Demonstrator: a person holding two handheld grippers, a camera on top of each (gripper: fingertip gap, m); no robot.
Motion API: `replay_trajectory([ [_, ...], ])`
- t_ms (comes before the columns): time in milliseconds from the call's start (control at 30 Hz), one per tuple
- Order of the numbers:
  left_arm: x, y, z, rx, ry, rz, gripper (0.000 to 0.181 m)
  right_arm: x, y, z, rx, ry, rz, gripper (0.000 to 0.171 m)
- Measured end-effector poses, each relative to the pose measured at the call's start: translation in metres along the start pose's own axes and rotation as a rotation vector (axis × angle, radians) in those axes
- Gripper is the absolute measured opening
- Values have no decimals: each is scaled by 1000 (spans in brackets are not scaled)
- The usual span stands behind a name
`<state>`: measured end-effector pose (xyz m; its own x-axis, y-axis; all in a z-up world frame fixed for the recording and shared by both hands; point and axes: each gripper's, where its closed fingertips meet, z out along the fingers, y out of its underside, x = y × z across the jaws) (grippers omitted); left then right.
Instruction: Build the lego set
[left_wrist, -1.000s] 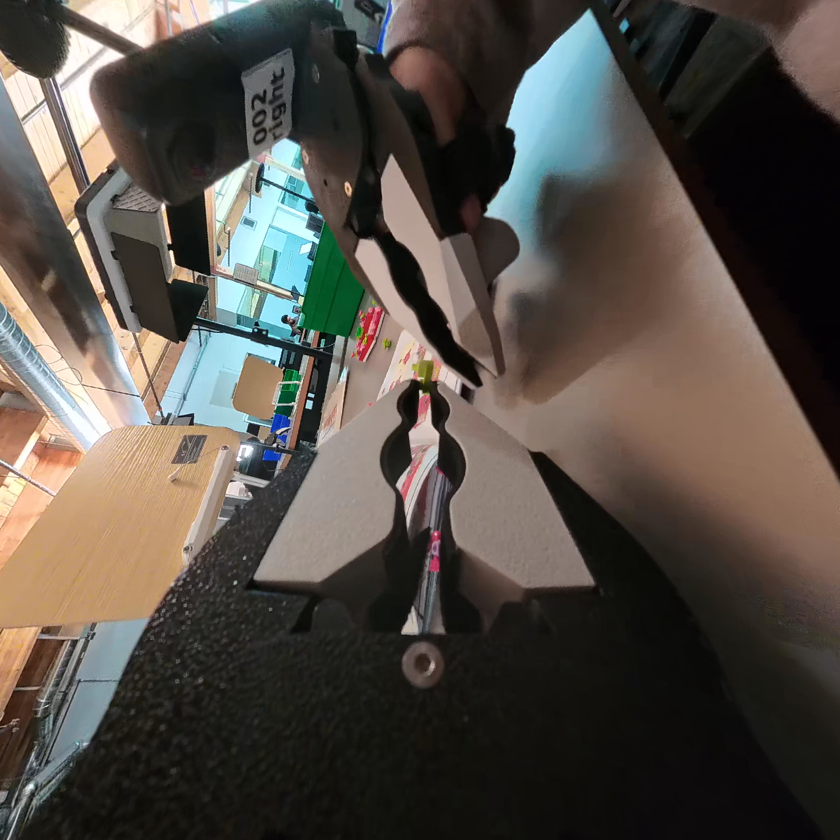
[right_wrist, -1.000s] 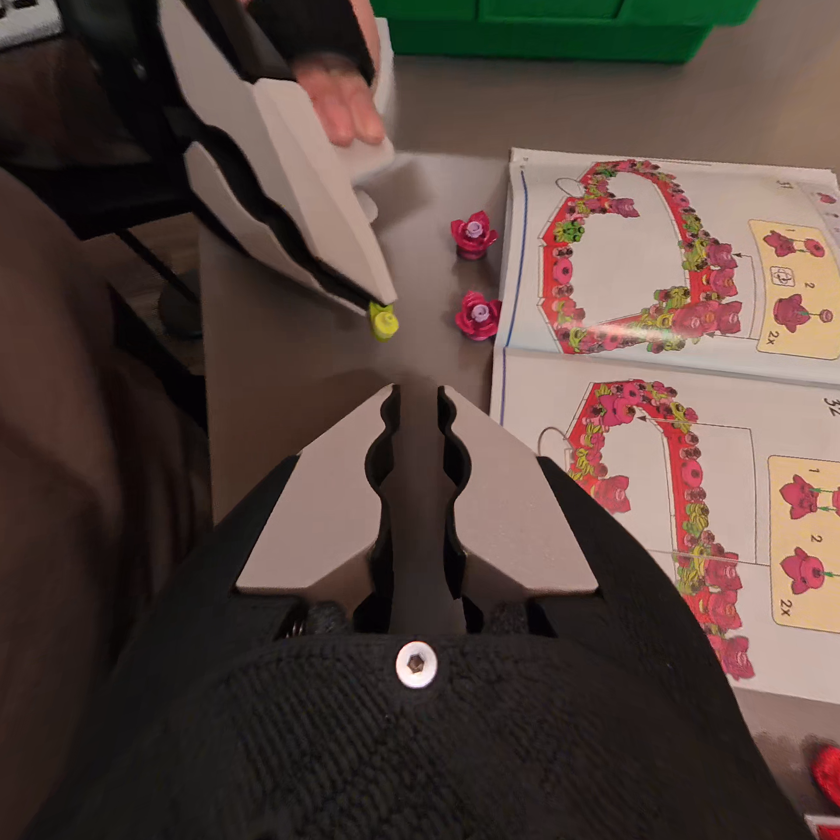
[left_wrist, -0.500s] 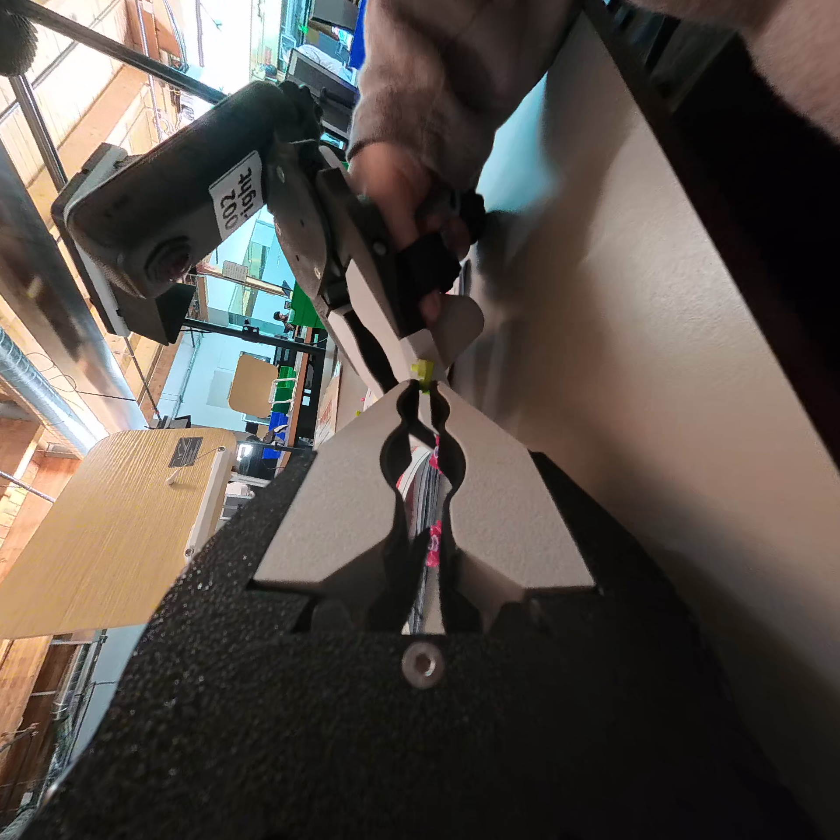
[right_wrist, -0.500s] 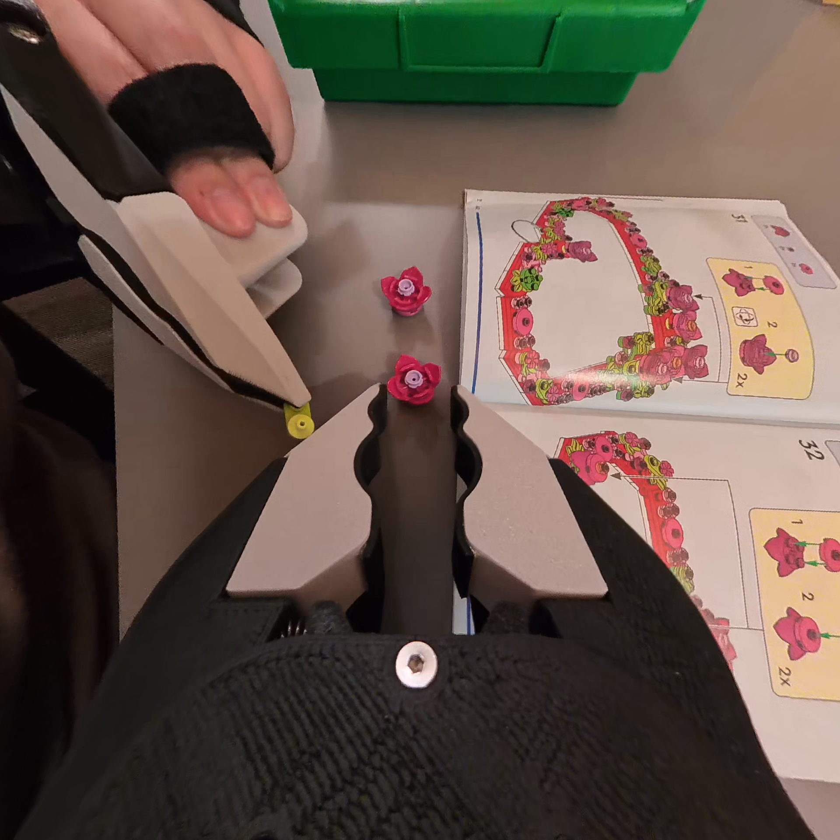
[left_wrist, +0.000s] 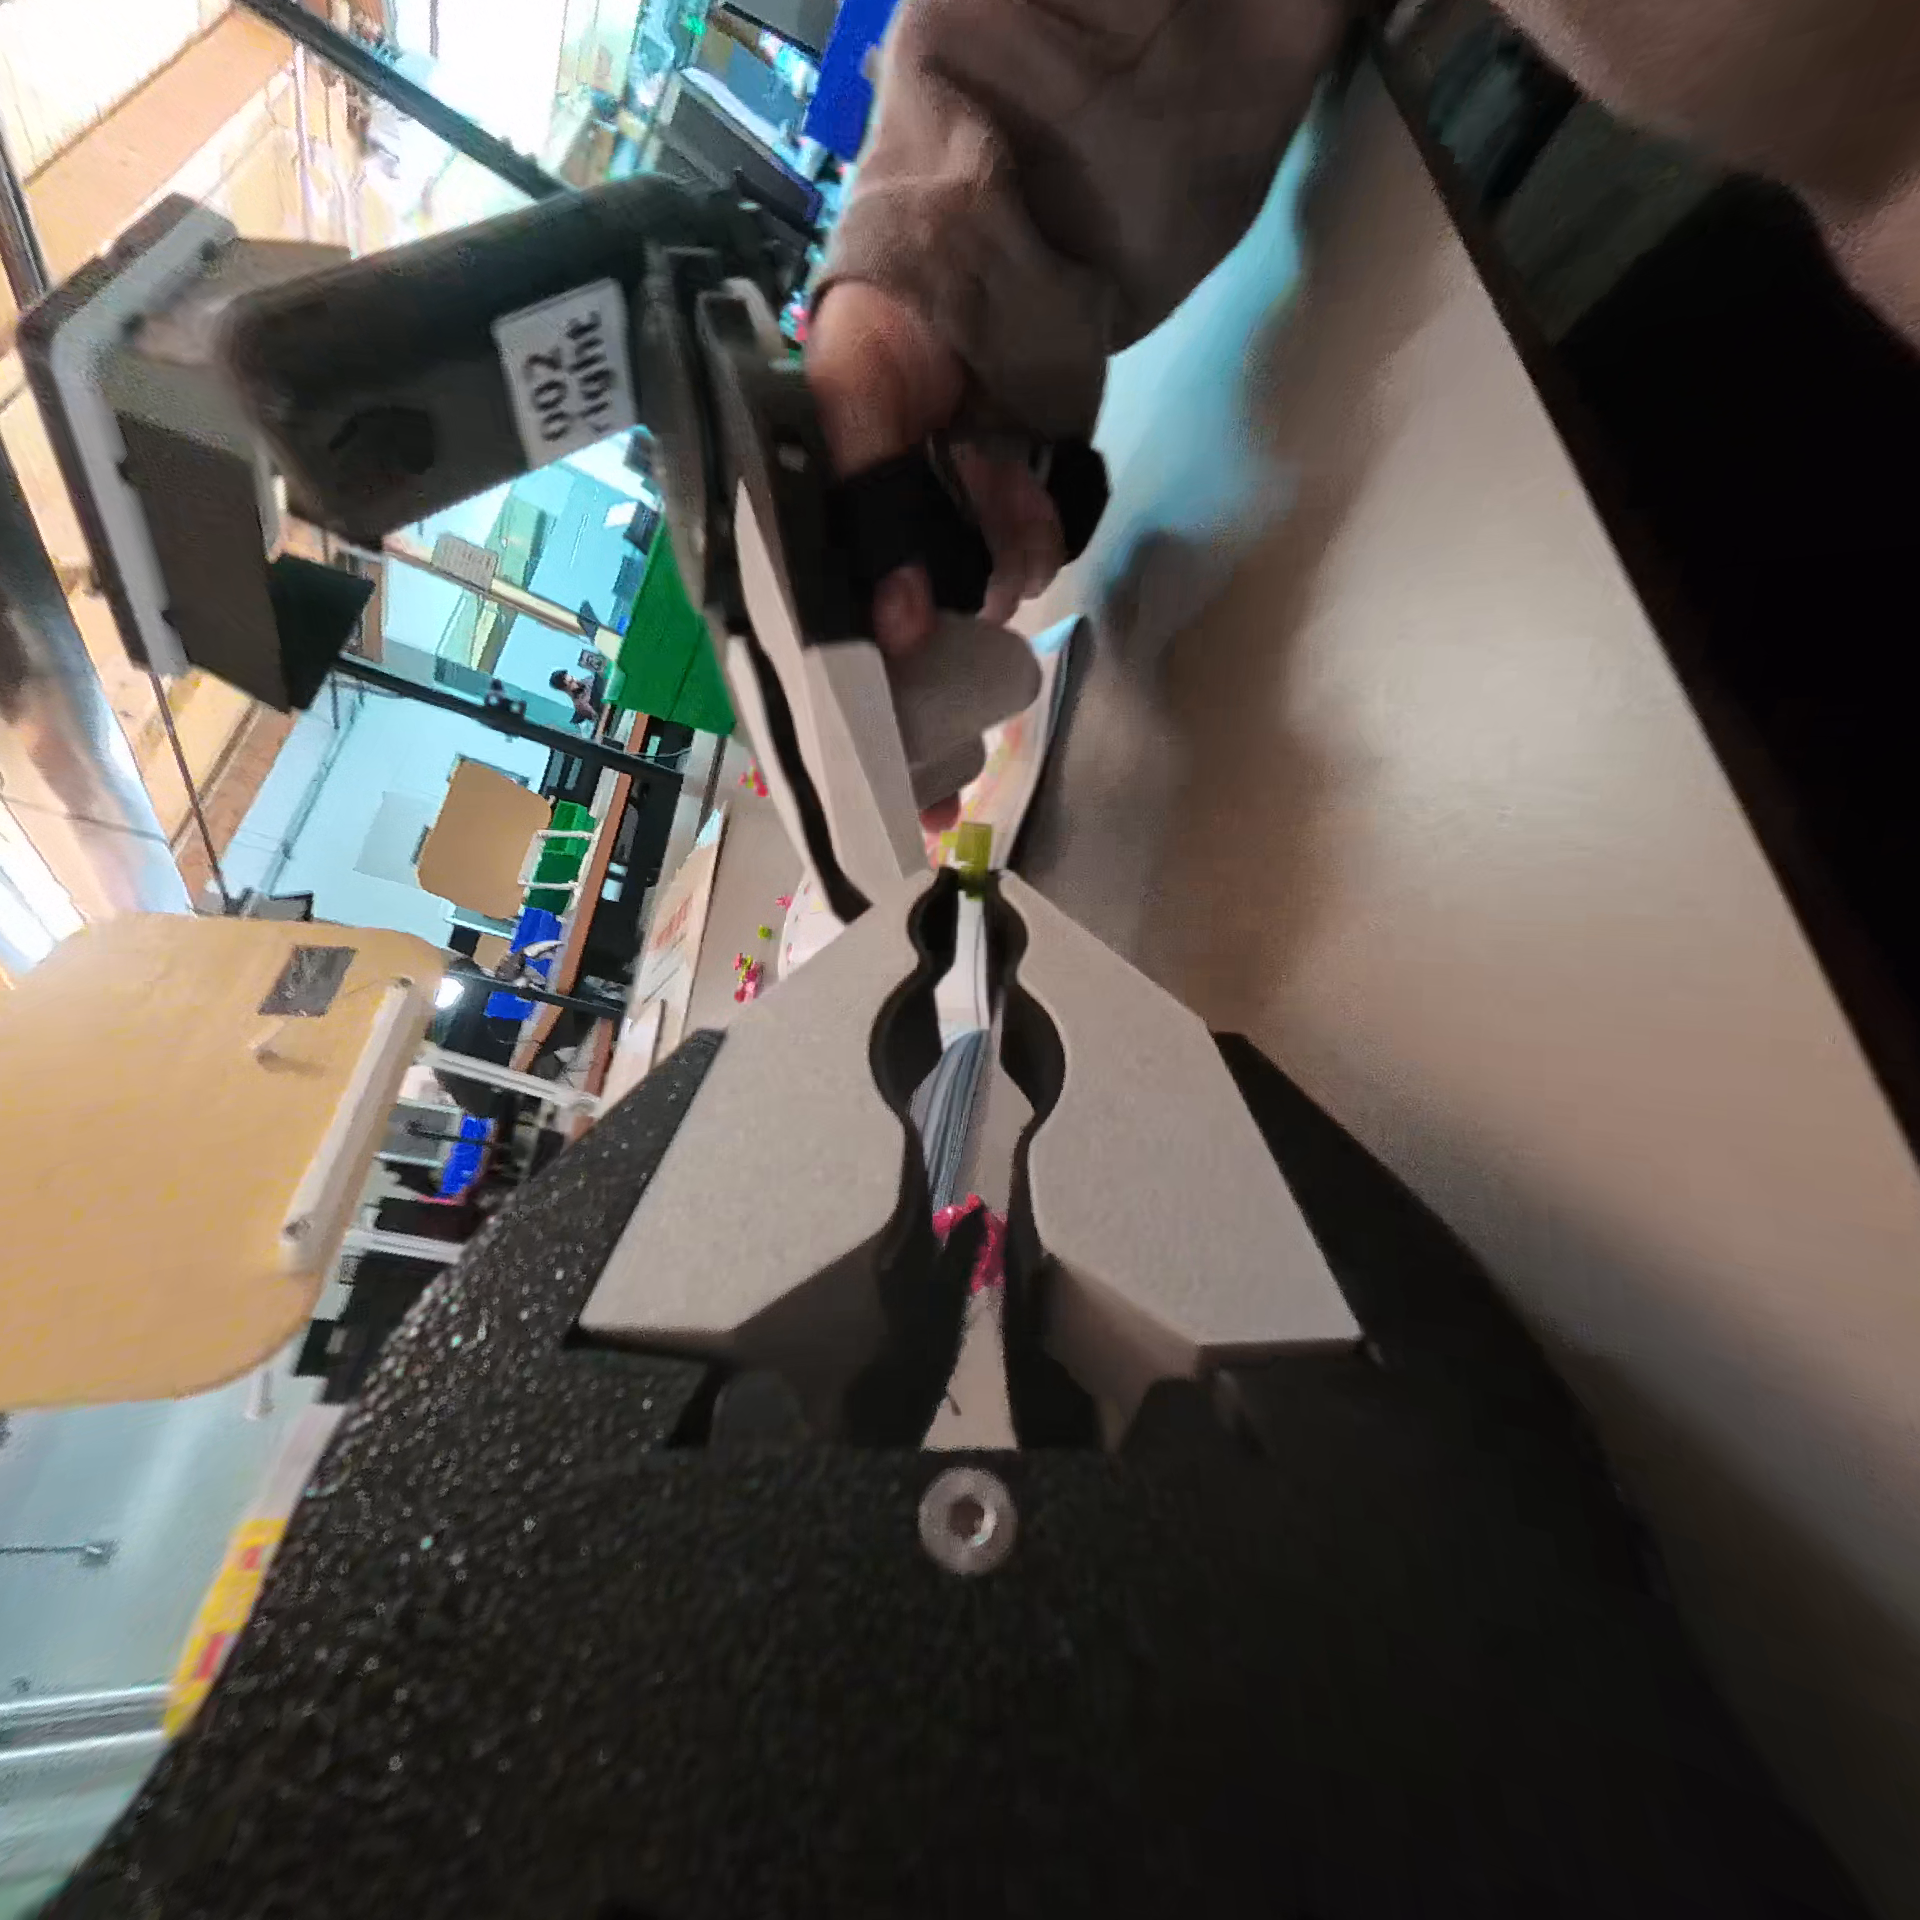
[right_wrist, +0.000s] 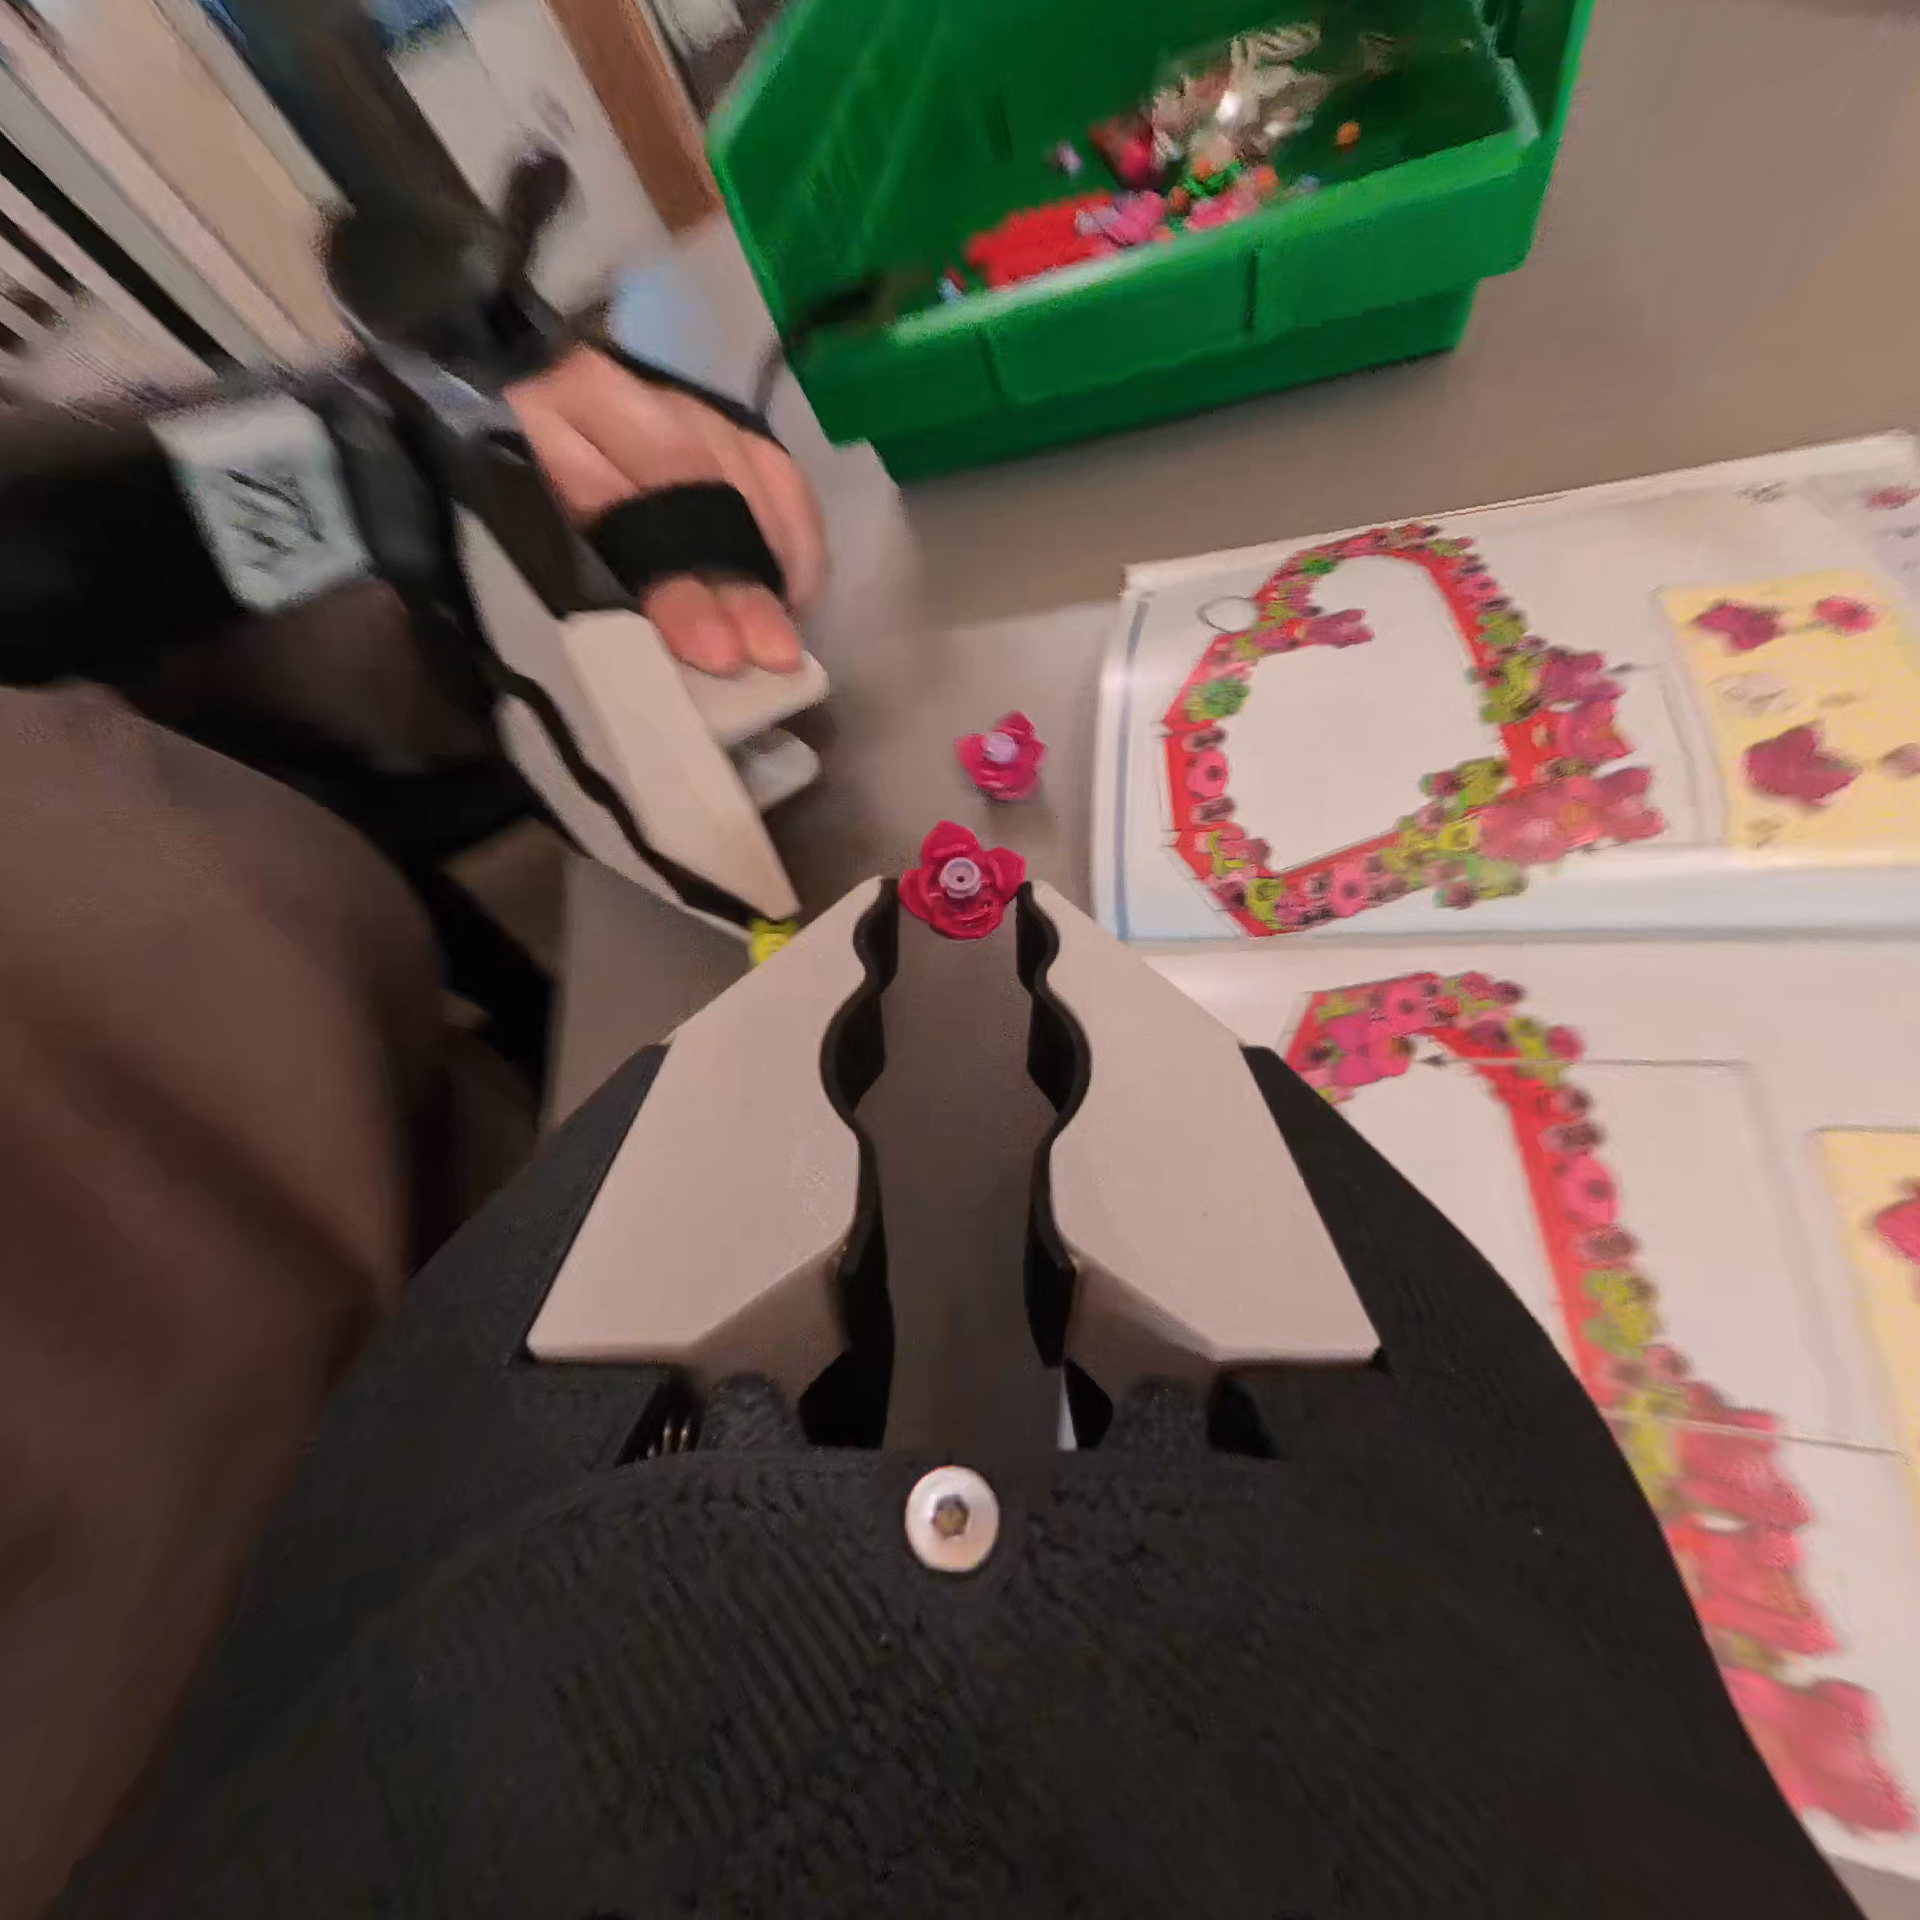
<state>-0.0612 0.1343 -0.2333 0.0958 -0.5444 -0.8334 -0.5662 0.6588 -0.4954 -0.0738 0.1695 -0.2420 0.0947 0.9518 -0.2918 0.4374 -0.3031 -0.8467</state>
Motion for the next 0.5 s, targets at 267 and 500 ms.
replay_trajectory([
  [267, -3, 2, -1, 34, 77, -217, 2, -28, -5, -25, 90, -325, 325, 20],
  [500, 7, 5, 2, -5, 102, -130, 2, -32, -4, -21, 90, -369, 394, 20],
])
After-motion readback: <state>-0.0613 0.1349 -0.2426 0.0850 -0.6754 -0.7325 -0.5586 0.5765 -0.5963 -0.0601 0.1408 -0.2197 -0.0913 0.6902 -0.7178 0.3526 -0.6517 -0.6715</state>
